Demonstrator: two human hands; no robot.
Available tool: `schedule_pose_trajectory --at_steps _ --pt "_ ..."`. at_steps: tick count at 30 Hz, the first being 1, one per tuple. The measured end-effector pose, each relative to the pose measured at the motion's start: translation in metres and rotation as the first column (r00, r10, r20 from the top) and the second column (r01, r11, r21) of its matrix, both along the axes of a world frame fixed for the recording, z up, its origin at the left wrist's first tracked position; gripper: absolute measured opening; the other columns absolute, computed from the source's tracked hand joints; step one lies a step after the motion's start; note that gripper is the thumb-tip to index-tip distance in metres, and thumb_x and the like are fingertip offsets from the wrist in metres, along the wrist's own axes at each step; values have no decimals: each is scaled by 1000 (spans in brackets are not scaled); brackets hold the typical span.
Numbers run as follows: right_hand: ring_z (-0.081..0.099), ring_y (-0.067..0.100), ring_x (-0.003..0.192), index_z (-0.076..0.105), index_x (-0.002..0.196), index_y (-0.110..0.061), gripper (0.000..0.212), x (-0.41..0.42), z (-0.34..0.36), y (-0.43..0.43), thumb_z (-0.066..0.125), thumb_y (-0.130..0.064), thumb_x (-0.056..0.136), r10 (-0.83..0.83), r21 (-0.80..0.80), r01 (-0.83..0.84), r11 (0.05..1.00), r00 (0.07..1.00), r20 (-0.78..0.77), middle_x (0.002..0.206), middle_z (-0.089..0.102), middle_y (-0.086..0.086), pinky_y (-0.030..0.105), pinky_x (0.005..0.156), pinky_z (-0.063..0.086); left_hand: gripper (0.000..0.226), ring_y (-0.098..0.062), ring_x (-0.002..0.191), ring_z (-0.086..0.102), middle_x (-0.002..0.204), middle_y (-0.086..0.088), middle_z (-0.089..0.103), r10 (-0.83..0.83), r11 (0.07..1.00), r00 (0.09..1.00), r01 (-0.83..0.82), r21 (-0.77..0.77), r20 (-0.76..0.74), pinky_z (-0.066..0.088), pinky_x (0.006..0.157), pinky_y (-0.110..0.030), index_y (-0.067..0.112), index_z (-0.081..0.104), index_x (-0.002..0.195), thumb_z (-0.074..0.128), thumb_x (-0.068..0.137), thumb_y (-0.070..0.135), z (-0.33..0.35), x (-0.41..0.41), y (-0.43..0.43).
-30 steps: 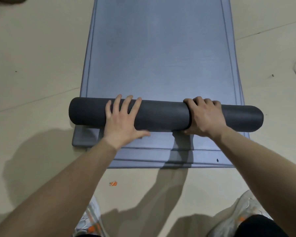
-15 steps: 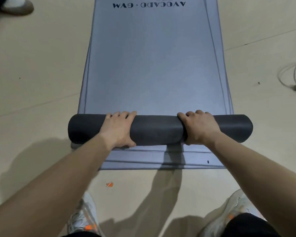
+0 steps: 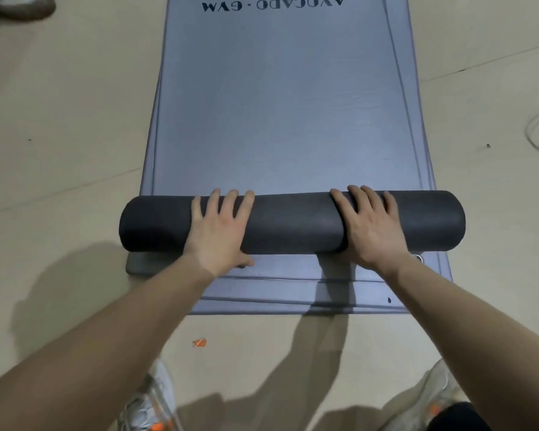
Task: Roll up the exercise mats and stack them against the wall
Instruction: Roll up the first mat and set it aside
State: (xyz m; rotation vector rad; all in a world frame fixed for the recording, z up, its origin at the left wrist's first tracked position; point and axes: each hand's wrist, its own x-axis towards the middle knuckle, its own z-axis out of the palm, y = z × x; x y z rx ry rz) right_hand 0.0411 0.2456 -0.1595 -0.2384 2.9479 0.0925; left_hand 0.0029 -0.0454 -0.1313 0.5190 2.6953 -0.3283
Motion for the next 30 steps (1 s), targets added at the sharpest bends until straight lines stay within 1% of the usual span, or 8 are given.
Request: schedule_pose_trajectory --at_steps 4,9,12,14,17,20,23,30 --pt "51 31 121 31 149 -29 122 -34 11 7 77 -75 46 57 -24 -55 998 994 91 133 51 6 52 105 35 119 -31 133 46 149 -3 45 -44 995 991 56 86 -126 35 111 -51 27 20 153 78 60 73 -11 -13 -6" --pt "62 29 105 40 141 -39 107 -60 50 1 81 -71 47 32 -60 -9 998 920 390 117 61 -1 42 91 50 106 -27 104 63 121 3 62 -23 991 992 7 132 123 52 91 -45 34 37 144 79 54 70 21 -44 -4" --pt "61 26 109 38 143 -40 112 -33 54 1 83 -70 45 38 -103 20 994 847 531 122 61 -4 44 99 49 106 -24 99 62 113 7 62 -9 993 944 -30 113 330 55 85 -44 37 38 142 81 51 67 30 -20 -5" --pt "56 29 118 32 149 -35 120 0 47 -1 80 -73 47 20 -75 7 997 932 361 130 57 0 51 109 40 109 -23 98 62 111 10 63 2 994 920 -43 96 392 55 84 -43 39 38 142 82 47 69 30 -15 -6" --pt "49 35 124 32 149 -24 117 44 33 -13 86 -64 53 3 5 -3 1000 999 53 134 50 9 57 109 32 114 -23 103 62 119 9 65 69 986 867 -134 99 494 54 90 -43 41 38 145 88 45 68 32 -32 -4" --pt "47 32 124 31 147 -34 113 18 39 -15 83 -64 51 -16 -32 21 999 989 144 135 48 4 54 107 30 124 -29 127 52 143 1 52 74 987 960 -109 116 269 41 110 -51 35 26 154 83 52 76 28 -11 -2" --pt "36 31 136 24 149 -44 119 -24 51 -9 84 -68 49 8 -62 12 998 953 304 146 39 2 54 109 28 142 -40 152 14 166 -10 16 67 997 997 -68 29 22 12 121 -62 23 -3 161 75 59 82 19 37 0" --pt "22 40 147 14 159 -21 133 -3 13 -17 93 -45 53 -28 86 27 996 999 18 159 26 19 66 116 13 130 -28 146 32 160 -1 35 89 964 971 -140 227 222 20 120 -50 29 18 161 82 58 75 18 -56 1"
